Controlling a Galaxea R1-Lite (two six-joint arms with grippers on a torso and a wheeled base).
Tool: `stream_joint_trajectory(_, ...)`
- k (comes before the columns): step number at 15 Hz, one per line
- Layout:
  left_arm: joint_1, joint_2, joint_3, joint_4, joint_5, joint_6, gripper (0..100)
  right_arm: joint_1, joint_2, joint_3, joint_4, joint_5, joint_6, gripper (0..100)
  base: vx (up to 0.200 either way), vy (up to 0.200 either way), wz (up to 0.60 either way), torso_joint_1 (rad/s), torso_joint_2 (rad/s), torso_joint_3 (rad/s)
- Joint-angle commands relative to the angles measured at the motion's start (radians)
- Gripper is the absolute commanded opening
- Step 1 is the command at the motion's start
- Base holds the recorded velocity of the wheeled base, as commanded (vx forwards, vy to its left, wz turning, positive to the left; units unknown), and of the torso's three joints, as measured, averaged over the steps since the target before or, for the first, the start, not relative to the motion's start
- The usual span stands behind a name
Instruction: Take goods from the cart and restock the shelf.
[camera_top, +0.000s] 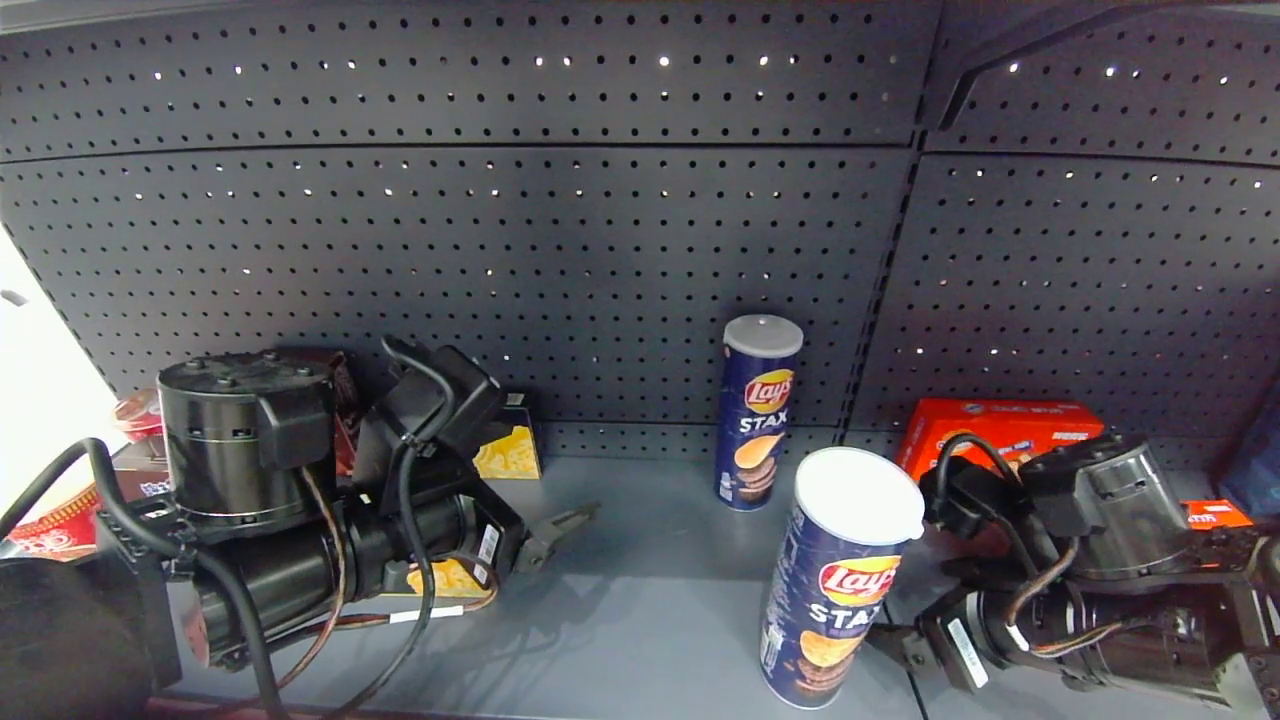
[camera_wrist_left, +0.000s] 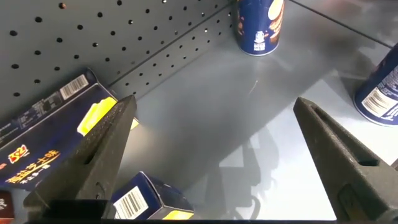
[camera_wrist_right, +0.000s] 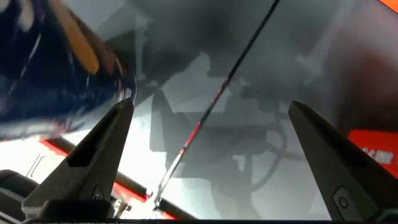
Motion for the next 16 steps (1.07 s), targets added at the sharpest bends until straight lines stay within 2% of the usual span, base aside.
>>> stream_joint_trajectory(1, -0.001, 0.013, -0.007, -0.001, -0.001, 0.0, 100, 0.005, 0.043, -0.032, -0.014, 0.002, -0.001, 100, 0.0, 0.0, 0.0, 0.0, 0.0, 0.0)
stream_joint_trajectory(16, -0.001, 0.017, -0.004, -0.004, 0.001, 0.0, 100, 0.04, 0.06, -0.038, -0.017, 0.004, -0.001, 100, 0.0, 0.0, 0.0, 0.0, 0.0, 0.0)
